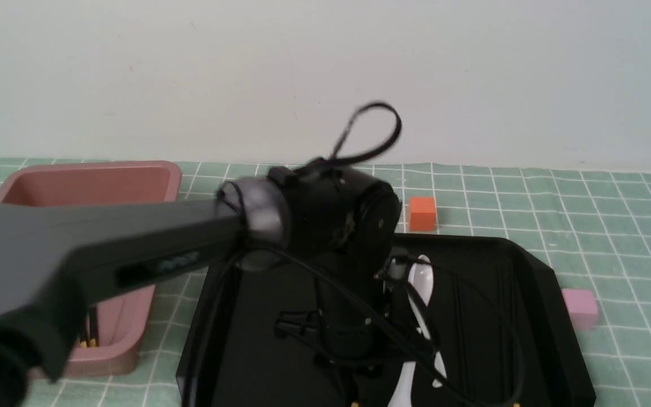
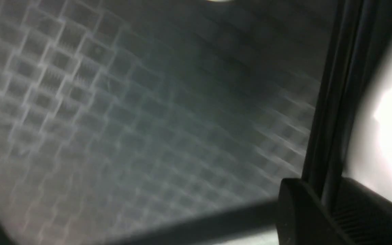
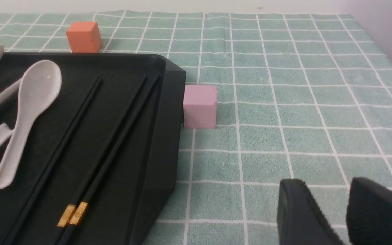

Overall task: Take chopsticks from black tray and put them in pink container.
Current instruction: 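Reach over to the black tray and grasp a pair of chopsticks with the left gripper, then place the chopsticks into the pink bin with the left gripper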

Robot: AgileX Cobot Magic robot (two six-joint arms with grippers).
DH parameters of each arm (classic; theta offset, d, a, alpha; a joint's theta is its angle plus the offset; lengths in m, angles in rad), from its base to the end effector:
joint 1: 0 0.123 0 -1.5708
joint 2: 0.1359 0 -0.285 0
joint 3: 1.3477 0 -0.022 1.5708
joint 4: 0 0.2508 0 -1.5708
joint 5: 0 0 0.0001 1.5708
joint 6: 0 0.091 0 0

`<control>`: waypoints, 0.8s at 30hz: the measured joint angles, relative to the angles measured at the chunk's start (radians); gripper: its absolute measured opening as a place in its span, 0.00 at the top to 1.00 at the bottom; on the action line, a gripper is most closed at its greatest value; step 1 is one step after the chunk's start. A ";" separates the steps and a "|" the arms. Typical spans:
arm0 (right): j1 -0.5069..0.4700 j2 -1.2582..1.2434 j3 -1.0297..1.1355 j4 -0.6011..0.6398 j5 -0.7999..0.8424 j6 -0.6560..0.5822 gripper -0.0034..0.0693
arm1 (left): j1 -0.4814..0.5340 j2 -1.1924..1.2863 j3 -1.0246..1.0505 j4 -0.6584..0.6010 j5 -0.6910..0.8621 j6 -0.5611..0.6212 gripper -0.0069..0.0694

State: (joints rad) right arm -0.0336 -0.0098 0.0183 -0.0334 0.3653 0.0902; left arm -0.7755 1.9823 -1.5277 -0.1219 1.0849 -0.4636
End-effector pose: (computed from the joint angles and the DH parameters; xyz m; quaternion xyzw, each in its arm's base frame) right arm 0.0527 -0.0029 0.1747 0.0406 0.7997 0.0028 0.5990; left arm 0.2796 -0.2878 0.2070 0.1299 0.9882 -0.0795 0.0159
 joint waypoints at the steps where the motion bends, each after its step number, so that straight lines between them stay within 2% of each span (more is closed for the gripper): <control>1: 0.000 0.000 0.000 0.000 0.000 0.000 0.62 | 0.000 -0.014 0.000 -0.002 0.001 0.000 0.75; 6: 0.000 0.000 0.000 0.000 0.000 0.000 0.62 | 0.018 -0.130 0.001 -0.005 0.015 0.000 0.75; 9: 0.000 0.000 0.000 0.000 0.000 0.000 0.62 | 0.079 -0.189 0.001 -0.015 0.036 0.001 0.75; 14: 0.000 0.000 0.000 0.000 0.000 0.000 0.62 | 0.303 -0.288 0.008 0.019 0.121 0.021 0.75; 19: 0.000 0.000 0.000 0.000 0.000 0.000 0.62 | 0.559 -0.333 0.095 0.069 0.132 0.043 0.75; 24: 0.000 0.000 0.000 0.000 0.000 0.000 0.62 | 0.752 -0.324 0.210 0.072 0.020 0.046 0.75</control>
State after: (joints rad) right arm -0.0336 -0.0098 0.0183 -0.0334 0.3653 0.0902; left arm -0.0235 1.6579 -1.3181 -0.0494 1.1052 -0.4176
